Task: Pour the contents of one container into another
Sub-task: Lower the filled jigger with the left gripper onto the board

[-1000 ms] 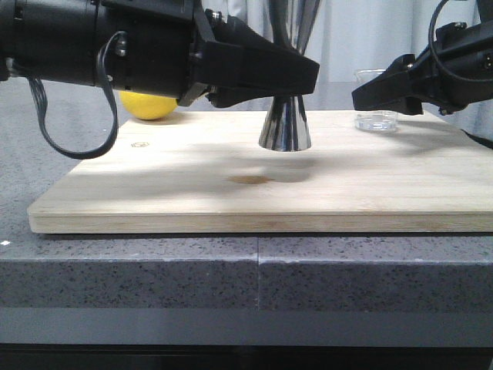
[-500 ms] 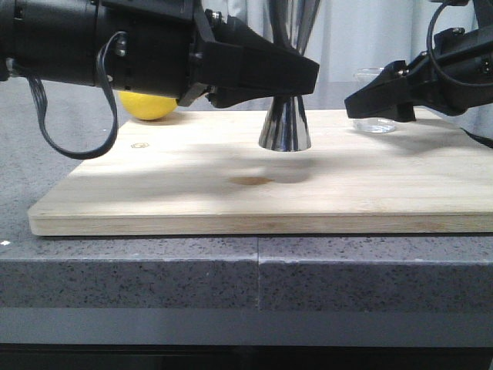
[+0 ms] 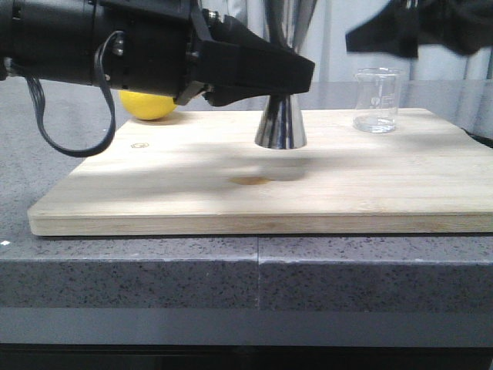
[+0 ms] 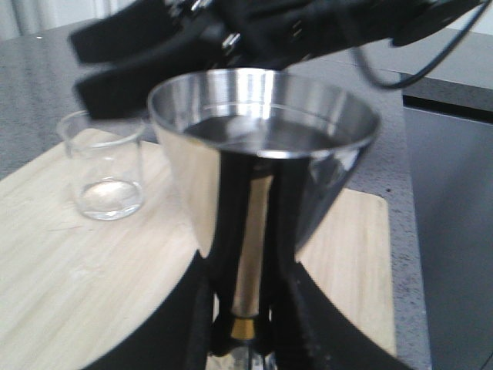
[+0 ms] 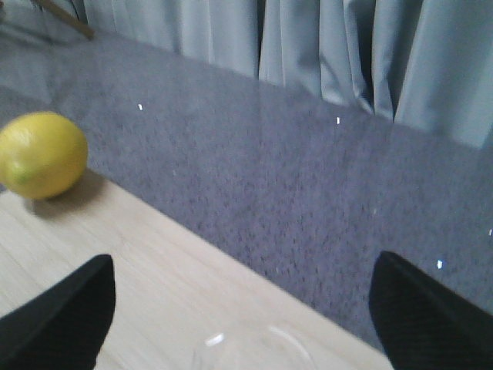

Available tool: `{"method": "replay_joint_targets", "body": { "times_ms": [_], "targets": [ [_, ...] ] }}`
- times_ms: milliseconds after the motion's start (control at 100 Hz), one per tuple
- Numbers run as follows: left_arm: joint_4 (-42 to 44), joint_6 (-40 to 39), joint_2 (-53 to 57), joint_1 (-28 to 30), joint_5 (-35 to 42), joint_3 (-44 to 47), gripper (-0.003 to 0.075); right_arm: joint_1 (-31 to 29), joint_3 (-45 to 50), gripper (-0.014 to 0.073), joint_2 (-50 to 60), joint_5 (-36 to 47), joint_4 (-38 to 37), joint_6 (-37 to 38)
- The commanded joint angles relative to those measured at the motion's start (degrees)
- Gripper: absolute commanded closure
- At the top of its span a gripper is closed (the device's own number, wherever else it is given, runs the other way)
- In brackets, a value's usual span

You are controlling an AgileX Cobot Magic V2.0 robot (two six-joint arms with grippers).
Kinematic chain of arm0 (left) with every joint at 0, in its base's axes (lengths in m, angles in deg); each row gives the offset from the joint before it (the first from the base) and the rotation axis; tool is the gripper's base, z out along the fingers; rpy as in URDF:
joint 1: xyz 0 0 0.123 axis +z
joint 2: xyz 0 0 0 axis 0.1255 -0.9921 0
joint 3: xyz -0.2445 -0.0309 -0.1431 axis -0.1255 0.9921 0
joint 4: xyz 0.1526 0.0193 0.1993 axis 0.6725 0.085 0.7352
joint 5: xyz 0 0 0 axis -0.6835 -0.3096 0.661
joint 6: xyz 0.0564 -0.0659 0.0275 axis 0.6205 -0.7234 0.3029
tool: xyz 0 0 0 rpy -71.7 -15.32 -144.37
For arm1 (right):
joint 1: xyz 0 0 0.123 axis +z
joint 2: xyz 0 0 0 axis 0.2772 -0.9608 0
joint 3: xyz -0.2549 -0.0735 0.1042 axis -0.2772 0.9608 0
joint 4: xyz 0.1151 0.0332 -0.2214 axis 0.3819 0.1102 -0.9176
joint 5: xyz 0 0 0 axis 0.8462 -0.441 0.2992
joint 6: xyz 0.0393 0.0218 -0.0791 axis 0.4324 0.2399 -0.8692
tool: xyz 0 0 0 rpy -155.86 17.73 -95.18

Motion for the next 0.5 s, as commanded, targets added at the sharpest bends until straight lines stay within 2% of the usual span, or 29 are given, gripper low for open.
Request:
{"method": "replay_joint_targets", "body": {
  "times_ms": [0, 290, 490],
  "targets": [
    [-4.6, -0.4, 2.7, 1.3, 3.7, -1.7, 0.0741, -0.3, -1.5, -0.0015, 5.6, 4.5, 2.9, 0.0],
    [-5.3, 0.2, 2.7, 6.8, 3.9, -1.7, 0.0741, -0.3, -1.5, -0.0015, 14.6, 4.5, 2.9, 0.0],
    [-6.3, 0.2, 2.4, 8.2, 3.9, -1.7, 0.0741, -0.3, -1.5, -0.0015, 16.8, 4.3, 2.9, 0.0]
  ]
}}
